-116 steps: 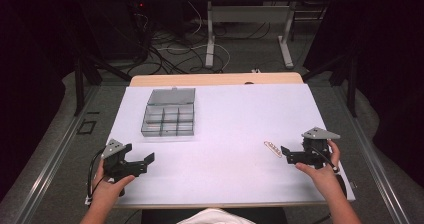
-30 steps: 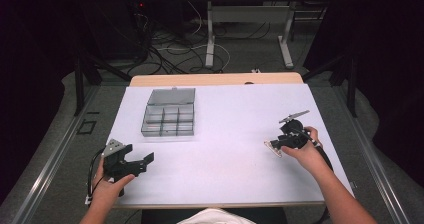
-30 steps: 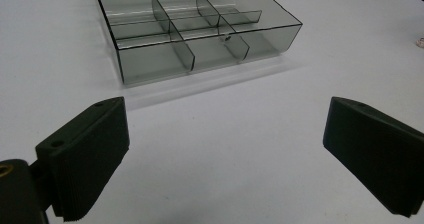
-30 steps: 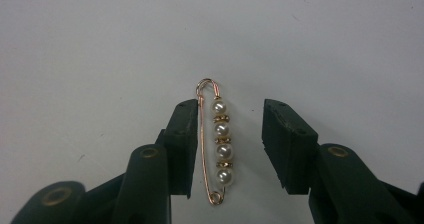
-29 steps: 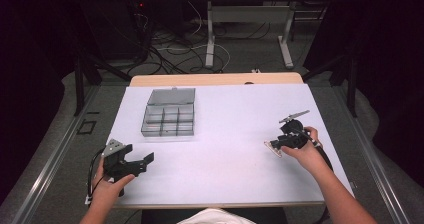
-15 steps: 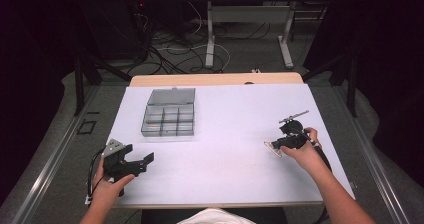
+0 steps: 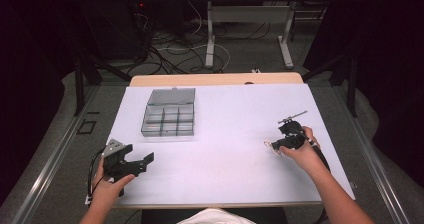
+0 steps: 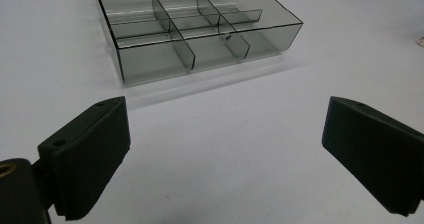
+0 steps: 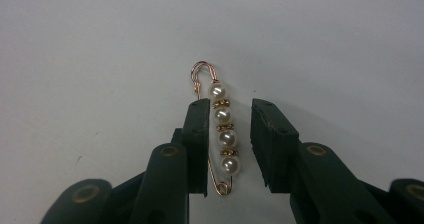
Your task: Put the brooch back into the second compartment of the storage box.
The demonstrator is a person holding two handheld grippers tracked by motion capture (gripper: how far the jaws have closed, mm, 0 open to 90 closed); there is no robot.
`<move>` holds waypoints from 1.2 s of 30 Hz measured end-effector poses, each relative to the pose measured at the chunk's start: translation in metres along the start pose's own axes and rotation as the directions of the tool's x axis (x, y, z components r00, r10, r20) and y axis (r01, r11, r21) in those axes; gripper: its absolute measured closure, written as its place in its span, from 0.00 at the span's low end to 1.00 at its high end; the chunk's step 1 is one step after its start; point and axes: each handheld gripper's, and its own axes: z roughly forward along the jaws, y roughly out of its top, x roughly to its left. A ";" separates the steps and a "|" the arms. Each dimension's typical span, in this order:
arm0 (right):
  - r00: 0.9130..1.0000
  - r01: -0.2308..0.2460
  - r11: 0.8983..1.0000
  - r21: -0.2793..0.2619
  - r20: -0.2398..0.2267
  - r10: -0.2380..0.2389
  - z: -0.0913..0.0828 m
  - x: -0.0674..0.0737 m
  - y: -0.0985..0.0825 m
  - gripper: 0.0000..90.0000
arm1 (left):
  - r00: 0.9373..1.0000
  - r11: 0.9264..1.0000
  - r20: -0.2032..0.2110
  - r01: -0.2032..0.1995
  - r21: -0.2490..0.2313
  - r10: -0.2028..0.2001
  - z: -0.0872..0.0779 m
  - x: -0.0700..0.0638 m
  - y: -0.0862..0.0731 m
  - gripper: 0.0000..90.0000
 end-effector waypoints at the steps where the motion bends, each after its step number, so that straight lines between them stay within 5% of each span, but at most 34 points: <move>1: 1.000 -0.006 1.000 0.003 0.000 0.006 0.000 0.000 0.000 0.79 | 1.000 1.000 0.000 0.000 0.000 0.000 0.000 0.000 0.000 0.06; 36: 1.000 0.004 0.999 0.047 -0.017 -0.003 0.010 -0.002 -0.002 0.89 | 1.000 1.000 -0.001 0.002 0.004 -0.002 0.000 0.000 0.000 0.06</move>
